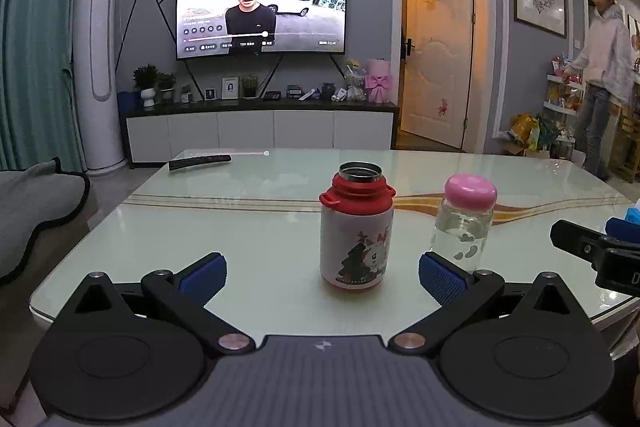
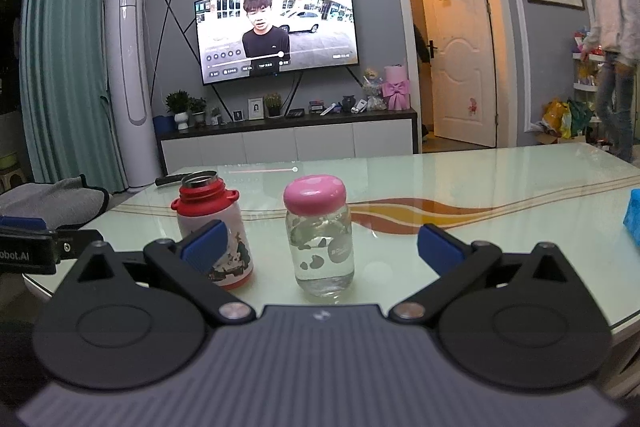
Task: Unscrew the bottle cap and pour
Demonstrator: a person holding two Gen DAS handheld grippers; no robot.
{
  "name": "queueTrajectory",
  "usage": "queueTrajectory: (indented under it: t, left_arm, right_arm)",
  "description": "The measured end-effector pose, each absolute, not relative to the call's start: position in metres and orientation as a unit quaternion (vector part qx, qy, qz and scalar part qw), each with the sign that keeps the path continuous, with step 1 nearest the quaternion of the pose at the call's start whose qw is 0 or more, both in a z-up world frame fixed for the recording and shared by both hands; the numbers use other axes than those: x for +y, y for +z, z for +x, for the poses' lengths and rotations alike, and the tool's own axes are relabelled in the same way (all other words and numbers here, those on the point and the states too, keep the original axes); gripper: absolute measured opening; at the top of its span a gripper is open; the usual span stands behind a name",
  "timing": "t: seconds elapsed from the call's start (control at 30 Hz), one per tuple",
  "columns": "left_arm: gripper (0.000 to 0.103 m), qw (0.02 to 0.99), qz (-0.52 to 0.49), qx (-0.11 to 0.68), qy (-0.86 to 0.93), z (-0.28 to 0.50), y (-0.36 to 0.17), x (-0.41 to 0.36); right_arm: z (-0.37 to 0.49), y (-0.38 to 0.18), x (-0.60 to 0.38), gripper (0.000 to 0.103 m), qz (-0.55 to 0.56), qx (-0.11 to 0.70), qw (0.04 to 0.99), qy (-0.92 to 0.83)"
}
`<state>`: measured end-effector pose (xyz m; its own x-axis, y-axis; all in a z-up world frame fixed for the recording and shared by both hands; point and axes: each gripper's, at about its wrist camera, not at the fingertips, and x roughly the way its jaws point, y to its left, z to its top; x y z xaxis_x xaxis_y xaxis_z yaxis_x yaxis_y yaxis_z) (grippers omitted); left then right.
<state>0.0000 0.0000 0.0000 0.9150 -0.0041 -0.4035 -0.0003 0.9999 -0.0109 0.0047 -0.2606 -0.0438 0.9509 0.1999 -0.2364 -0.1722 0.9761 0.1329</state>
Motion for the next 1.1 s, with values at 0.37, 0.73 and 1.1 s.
queueTrajectory:
  t: [0.37, 0.73, 1.1]
  left_arm:
    - [0.103, 0.974, 0.031, 0.226, 0.010, -0.001, -0.003, -0.015]
    - [0.103, 0.969, 0.021, 0.247, 0.014, 0.001, -0.003, -0.014]
    - [0.103, 0.965, 0.032, 0.259, 0.009, 0.005, -0.010, -0.026]
  right_arm:
    - [0.004, -0.043, -0.256, 0.103, 0.045, 0.128, 0.987, 0.089]
    - [0.005, -0.046, -0.255, 0.103, 0.048, 0.143, 0.984, 0.092]
    - [0.008, -0.048, -0.256, 0.103, 0.055, 0.164, 0.981, 0.083]
